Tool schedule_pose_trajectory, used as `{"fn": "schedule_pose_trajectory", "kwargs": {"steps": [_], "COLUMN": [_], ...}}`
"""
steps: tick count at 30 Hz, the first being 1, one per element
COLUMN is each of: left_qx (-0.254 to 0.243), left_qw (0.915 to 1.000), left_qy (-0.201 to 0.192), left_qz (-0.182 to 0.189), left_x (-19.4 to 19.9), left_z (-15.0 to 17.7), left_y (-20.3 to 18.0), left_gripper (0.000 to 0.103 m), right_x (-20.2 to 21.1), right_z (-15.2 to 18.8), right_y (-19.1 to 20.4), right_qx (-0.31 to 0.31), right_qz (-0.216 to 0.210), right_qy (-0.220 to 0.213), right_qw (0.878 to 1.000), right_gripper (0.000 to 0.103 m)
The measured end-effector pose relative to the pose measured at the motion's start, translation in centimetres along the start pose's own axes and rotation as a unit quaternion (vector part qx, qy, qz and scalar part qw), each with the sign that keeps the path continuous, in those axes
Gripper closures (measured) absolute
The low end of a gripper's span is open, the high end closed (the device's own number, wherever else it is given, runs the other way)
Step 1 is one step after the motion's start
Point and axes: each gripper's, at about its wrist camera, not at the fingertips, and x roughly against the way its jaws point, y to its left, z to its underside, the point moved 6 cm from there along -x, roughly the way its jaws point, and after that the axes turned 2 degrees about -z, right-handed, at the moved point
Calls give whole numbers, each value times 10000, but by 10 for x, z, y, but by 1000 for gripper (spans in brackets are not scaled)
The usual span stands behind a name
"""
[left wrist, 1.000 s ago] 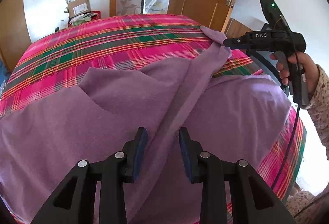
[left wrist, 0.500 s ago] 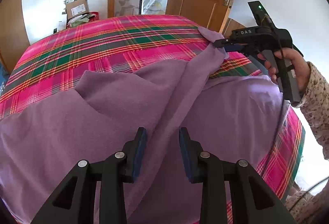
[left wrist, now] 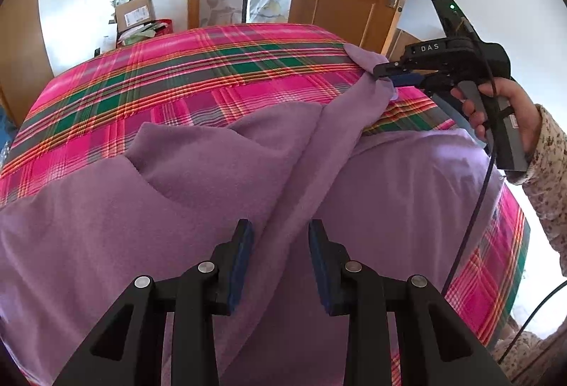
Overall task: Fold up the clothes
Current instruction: 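Lift the garment edge with the right gripper and pull it up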
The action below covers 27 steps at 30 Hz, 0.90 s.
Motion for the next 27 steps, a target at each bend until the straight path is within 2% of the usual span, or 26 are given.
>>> {"fn": "schedule_pose_trajectory", "kwargs": {"steps": [3,5,9,12,19,27], "left_qx": [-49,-44,9,17,-466,-725], "left_qw": [10000,10000,10000,10000,9982,9965], "left_qy": [-19,-6,5,-13,-293,-328], "left_qz": [-36,-57,-53,-40,-221,-250], "left_x": [0,-1,-4,-3,2,-2], "left_z": [0,0,-1,-2,-4,-6], "left_y": [-3,-4,-3,-3,-18,-29], "left_gripper": [69,69,69,69,69,69], "right_x": [-3,-4,-5,-4,22,51], "right_z": [2,2,2,0,-8,-4], "right_y": [2,2,0,-2,9,10], "right_qx": [-28,-37,-54,-113,-75,-66], "right_qz": [-49,-92,-137,-236,-601,-782], "right_qy": [100,118,175,136,-281,-535], "right_qw": [9999,9999,9997,9996,9978,9955], "right_gripper": [73,85,94,96,97,97]}}
